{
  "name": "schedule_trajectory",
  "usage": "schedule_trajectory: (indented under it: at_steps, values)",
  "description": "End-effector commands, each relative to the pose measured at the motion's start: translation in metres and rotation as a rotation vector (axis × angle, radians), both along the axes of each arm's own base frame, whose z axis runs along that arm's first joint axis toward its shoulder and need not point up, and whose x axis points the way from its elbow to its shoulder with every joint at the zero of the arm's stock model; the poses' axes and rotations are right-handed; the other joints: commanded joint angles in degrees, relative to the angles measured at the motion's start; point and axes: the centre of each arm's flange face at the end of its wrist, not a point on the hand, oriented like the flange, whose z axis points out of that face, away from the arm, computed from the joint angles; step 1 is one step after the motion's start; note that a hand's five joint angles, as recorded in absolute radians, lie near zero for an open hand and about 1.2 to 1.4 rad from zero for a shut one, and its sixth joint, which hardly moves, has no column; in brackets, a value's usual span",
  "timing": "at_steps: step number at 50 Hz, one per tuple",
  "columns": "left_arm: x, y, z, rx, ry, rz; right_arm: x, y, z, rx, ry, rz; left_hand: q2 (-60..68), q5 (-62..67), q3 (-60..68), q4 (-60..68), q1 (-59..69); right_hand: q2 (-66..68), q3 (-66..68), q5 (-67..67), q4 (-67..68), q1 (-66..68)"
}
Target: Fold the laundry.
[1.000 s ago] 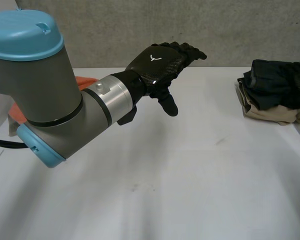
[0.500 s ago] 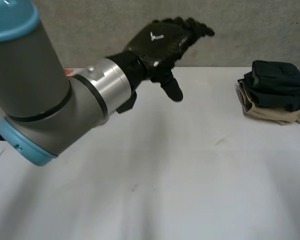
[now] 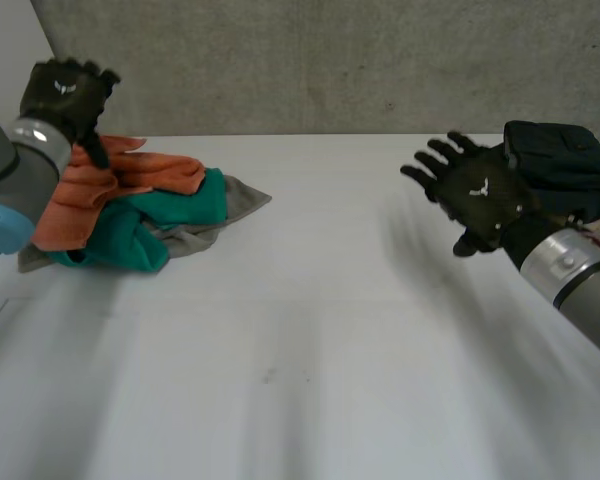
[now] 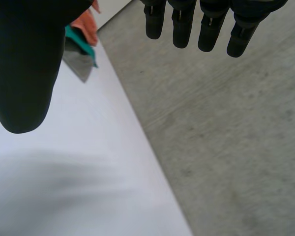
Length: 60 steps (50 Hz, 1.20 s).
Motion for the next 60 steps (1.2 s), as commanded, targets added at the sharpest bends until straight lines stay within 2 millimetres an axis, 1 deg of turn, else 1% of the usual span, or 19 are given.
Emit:
schedule_trajectory:
  at_steps: [1,8,10,12,17,22,26,29,33,36,39,44,46,47,48,51,53,56,60]
  values:
    - [0.04,-0.064,-0.072,-0.03,-0.075,-0.004,-0.005,0.006,-0.018,0.076,0.011,-0.044,3.35,2.94,2.87,2.97,4.6,-1.78,-1.87,-2.9,-1.8,-2.67]
    - [0.048,-0.088,-0.113,-0.015,-0.076,-0.006,-0.008,0.009,-0.028,0.108,0.019,-0.067,25.52,25.11,25.04,25.14,26.77,-1.78,-1.87,-2.9,-1.8,-2.67]
    - [0.05,-0.09,-0.116,-0.016,-0.076,0.0,-0.011,0.007,-0.032,0.118,0.022,-0.076,36.44,36.03,35.96,36.06,37.69,-1.78,-1.87,-2.9,-1.8,-2.67]
    - [0.051,-0.091,-0.115,-0.022,-0.076,0.004,-0.011,0.006,-0.033,0.119,0.022,-0.079,62.98,62.56,62.5,62.59,64.22,-1.78,-1.87,-2.9,-1.8,-2.67]
    - [0.038,-0.082,-0.107,-0.02,-0.077,0.002,-0.011,0.004,-0.031,0.109,0.024,-0.081,67.6,67.18,67.12,67.21,68.84,-1.78,-1.87,-2.9,-1.8,-2.67]
    - [0.004,-0.041,-0.016,-0.147,-0.027,-0.054,-0.013,0.001,-0.024,0.084,0.02,-0.11,67.6,67.18,67.12,67.21,68.84,-1.78,-1.87,-2.9,-1.8,-2.67]
    - [-0.031,0.002,0.033,-0.198,0.088,-0.158,-0.015,-0.002,-0.012,0.05,0.013,-0.144,67.6,67.18,67.12,67.21,68.84,-1.78,-1.87,-2.9,-1.8,-2.67]
    - [-0.061,0.046,0.064,-0.199,0.213,-0.271,-0.018,-0.003,-0.004,0.029,0.006,-0.179,67.6,67.18,67.12,67.21,68.84,-1.78,-1.87,-2.9,-1.8,-2.67]
    - [-0.092,0.1,0.077,-0.136,0.354,-0.414,-0.02,-0.003,0.008,-0.002,-0.008,-0.201,67.6,67.18,67.12,67.21,68.84,-1.78,-1.87,-2.9,-1.8,-2.67]
    - [-0.11,0.126,0.067,-0.063,0.395,-0.494,-0.021,0.0,0.014,-0.015,-0.014,-0.205,67.6,67.18,67.12,67.21,68.84,-1.78,-1.87,-2.9,-1.8,-2.67]
    - [-0.138,0.156,0.037,0.061,0.403,-0.596,-0.021,0.001,0.015,-0.017,-0.016,-0.205,67.6,67.18,67.12,67.21,68.84,-1.78,-1.87,-2.9,-1.8,-2.67]
    - [-0.191,0.195,-0.05,0.286,0.329,-0.706,-0.022,0.003,0.014,0.001,-0.011,-0.218,67.6,67.18,67.12,67.21,68.84,-1.78,-1.87,-2.9,-1.8,-2.67]
    - [-0.2,0.197,-0.068,0.324,0.31,-0.711,-0.022,0.004,0.013,0.01,-0.009,-0.221,67.6,67.18,67.12,67.21,68.84,-1.78,-1.87,-2.9,-1.8,-2.67]
    - [-0.202,0.196,-0.076,0.341,0.301,-0.712,-0.022,0.005,0.012,0.023,-0.007,-0.221,64.46,64.04,63.98,64.07,65.7,-1.78,-1.87,-2.9,-1.8,-2.67]
    - [-0.205,0.199,-0.086,0.373,0.283,-0.707,-0.022,0.004,0.012,0.024,-0.007,-0.222,43.44,43.03,42.96,43.06,44.69,-1.78,-1.87,-2.9,-1.8,-2.67]
    - [-0.204,0.208,-0.087,0.423,0.256,-0.694,-0.022,0.006,0.011,0.04,-0.004,-0.221,7.54,7.12,7.06,7.15,8.78,-1.78,-1.87,-2.9,-1.8,-2.67]
    - [-0.202,0.211,-0.076,0.415,0.259,-0.693,-0.021,0.007,0.01,0.05,-0.005,-0.218,1.71,1.3,1.23,1.32,2.95,-1.78,-1.87,-2.9,-1.8,-2.67]
    - [-0.189,0.217,-0.037,0.353,0.285,-0.673,-0.02,0.008,0.012,0.058,-0.006,-0.213,0.0,-0.41,-0.48,-0.38,1.25,-1.78,-1.87,-2.9,-1.8,-2.67]
    - [-0.165,0.225,-0.017,0.319,0.299,-0.596,-0.017,0.008,0.016,0.071,-0.002,-0.197,0.84,0.43,0.36,0.45,2.08,-1.78,-1.87,-2.9,-1.8,-2.67]
